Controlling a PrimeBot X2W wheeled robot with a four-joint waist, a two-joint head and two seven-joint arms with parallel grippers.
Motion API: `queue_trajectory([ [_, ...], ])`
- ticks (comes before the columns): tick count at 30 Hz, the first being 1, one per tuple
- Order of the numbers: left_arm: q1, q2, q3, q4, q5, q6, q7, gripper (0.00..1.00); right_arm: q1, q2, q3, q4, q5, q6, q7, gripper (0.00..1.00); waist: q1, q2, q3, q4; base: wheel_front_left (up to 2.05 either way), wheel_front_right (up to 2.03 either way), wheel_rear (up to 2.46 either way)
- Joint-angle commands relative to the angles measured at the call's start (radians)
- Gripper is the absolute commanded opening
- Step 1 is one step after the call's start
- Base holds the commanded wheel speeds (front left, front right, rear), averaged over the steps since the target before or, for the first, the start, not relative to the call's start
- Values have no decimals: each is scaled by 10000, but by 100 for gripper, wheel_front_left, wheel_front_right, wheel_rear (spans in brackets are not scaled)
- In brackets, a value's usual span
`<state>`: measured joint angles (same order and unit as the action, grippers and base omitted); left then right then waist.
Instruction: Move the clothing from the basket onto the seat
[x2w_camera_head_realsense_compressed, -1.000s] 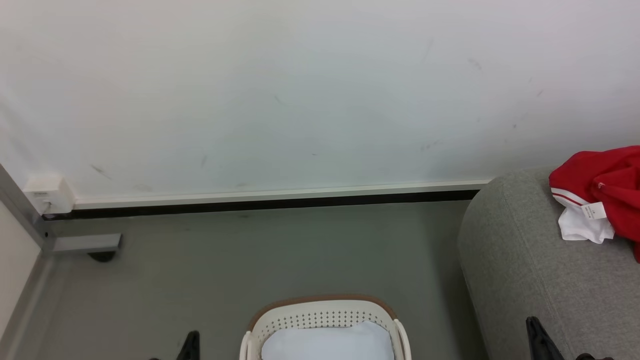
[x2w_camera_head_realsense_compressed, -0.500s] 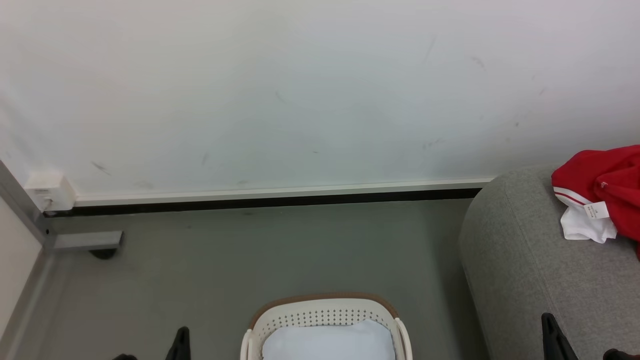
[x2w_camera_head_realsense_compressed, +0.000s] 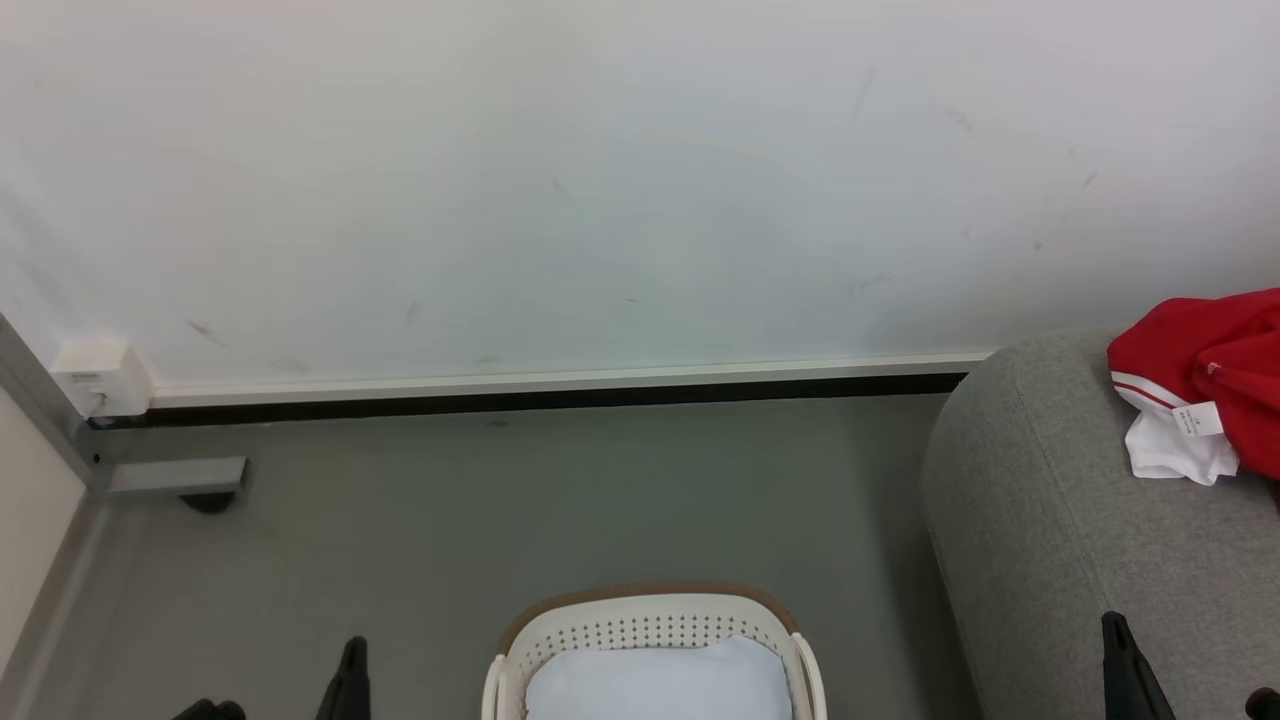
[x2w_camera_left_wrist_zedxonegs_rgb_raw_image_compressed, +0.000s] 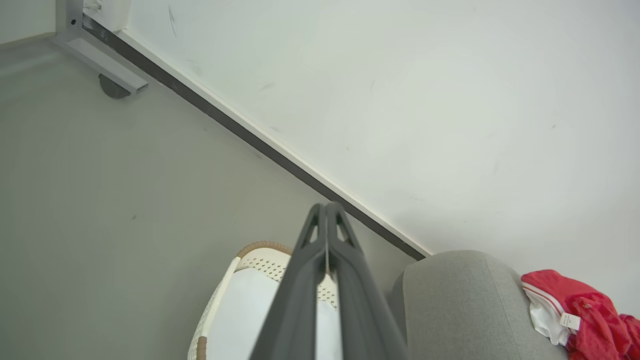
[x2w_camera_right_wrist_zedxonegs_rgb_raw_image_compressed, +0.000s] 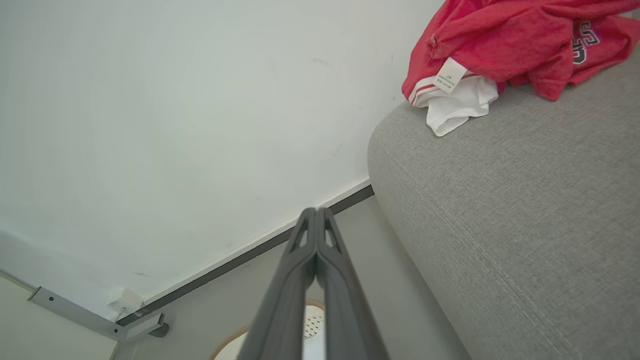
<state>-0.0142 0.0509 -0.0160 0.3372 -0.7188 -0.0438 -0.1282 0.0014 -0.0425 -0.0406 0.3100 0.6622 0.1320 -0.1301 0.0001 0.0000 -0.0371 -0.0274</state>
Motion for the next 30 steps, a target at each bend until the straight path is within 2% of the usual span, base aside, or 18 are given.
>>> queue_trajectory([
  [1,-247,52,76,-192,-375,-64,79,0,-308,-77,-62,-198,384,-6,84,0,0,0,5,4,0,0,0],
  [30,-559,36,590,-506,-3826,-400,1030,0,-668,-94,-342,-407,4071,-12,1051,0,0,0,128,87,0,0,0],
])
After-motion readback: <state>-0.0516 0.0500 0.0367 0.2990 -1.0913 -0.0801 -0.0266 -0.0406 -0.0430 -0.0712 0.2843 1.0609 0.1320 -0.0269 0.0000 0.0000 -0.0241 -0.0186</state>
